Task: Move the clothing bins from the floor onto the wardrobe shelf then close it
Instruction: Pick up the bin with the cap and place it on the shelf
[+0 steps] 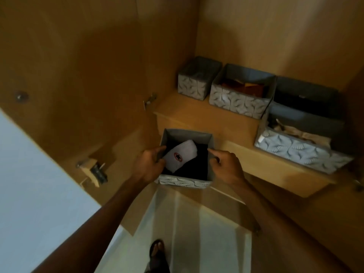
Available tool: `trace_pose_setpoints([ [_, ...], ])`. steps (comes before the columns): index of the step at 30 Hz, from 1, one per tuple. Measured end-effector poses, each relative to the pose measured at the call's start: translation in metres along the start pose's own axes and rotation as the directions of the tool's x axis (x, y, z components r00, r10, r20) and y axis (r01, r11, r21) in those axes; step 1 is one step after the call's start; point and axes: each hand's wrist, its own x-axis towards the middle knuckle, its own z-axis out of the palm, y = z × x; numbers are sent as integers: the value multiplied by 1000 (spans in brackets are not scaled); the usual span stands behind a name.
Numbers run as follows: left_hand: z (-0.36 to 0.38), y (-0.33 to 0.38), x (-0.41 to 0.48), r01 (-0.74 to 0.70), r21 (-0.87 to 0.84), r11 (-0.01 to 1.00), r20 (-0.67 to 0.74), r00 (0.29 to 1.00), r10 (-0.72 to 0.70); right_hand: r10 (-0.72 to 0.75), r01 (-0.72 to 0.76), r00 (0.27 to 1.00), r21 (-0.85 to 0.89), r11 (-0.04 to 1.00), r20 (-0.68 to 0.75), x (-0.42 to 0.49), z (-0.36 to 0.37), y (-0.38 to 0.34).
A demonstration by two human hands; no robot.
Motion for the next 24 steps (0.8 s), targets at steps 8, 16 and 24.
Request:
trace_pose_setpoints([
  [8, -12, 28, 157, -128, -30, 991, 66, 989, 129, 65, -62, 990, 28, 998, -126, 134, -10, 4],
  [16, -29, 50, 289, -155, -13, 988, 70, 985, 155, 258, -249, 959, 89, 964, -113, 247, -1, 3],
  [24, -22, 24, 317, -134, 44, 990, 130, 983, 127, 373, -344, 926, 282, 896, -54, 300, 16, 3],
])
